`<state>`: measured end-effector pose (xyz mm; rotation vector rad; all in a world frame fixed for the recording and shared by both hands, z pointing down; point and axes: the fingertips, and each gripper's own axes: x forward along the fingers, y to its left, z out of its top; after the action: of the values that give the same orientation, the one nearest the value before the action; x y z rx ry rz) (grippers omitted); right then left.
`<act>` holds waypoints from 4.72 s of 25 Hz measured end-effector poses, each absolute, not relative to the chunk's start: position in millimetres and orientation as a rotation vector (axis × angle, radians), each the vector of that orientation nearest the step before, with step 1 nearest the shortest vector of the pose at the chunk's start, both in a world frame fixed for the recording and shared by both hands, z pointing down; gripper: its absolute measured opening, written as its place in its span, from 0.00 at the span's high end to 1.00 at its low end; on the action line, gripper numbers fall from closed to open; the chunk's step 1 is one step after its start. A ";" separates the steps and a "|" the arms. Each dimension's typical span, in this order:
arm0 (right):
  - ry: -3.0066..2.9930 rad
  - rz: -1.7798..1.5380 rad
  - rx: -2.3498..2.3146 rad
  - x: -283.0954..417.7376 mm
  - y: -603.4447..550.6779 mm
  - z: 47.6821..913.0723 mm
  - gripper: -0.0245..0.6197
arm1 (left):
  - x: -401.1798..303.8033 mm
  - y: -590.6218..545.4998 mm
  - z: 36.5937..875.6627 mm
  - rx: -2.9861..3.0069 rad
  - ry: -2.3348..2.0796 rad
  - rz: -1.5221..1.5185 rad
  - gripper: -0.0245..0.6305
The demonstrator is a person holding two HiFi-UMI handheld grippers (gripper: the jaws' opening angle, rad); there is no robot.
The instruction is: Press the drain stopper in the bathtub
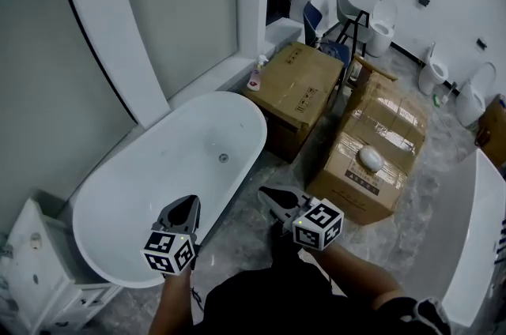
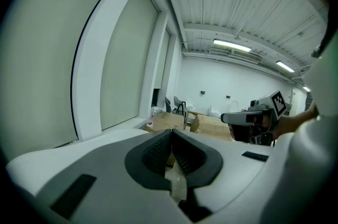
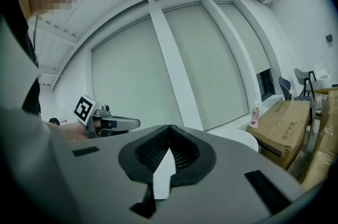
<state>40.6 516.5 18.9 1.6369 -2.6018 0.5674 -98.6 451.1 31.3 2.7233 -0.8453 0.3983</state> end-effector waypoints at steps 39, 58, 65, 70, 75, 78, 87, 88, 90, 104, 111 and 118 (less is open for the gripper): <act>-2.633 0.600 1.244 178.3 162.7 50.3 0.94 | 53.1 111.1 41.2 2.631 -1.130 0.388 0.93; -2.500 0.735 0.925 98.9 18.9 152.1 0.94 | -8.0 -10.2 151.1 2.384 -1.130 0.418 0.93; -2.407 0.863 0.817 117.2 -10.3 233.1 0.94 | 8.1 -36.9 218.0 2.264 -1.118 0.509 0.93; -2.340 0.871 0.709 113.6 -28.4 305.3 0.94 | 14.9 -62.7 280.7 2.190 -1.123 0.546 0.93; -2.314 0.908 0.664 108.3 -45.0 366.5 0.94 | 22.5 -78.2 338.4 2.137 -1.119 0.571 0.93; -2.284 0.959 0.654 109.4 -49.5 410.7 0.94 | 29.1 -78.7 380.9 2.105 -1.100 0.606 0.93; -2.199 0.992 0.611 108.4 -75.6 584.1 0.94 | 41.6 -93.2 543.1 2.023 -1.060 0.645 0.93; -2.189 0.989 0.600 108.4 -75.1 603.5 0.94 | 42.9 -91.5 563.0 2.005 -1.053 0.641 0.93; -2.163 0.993 0.589 110.2 -72.8 641.4 0.94 | 46.1 -85.5 602.2 1.966 -1.036 0.639 0.93; -1.932 0.858 0.413 119.9 -59.7 880.0 0.94 | 45.8 -45.5 807.1 1.833 -1.011 0.645 0.93; -1.844 0.650 0.331 122.7 -66.1 950.3 0.94 | 37.8 -39.0 861.7 1.831 -1.004 0.668 0.93; -1.736 0.510 0.280 131.9 -73.9 999.9 0.94 | 27.8 -44.7 887.8 1.758 -1.054 0.594 0.93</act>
<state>131.9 -73.9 999.9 0.2797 -1.7357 0.5099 27.8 -44.7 887.8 1.7576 -1.0539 0.5937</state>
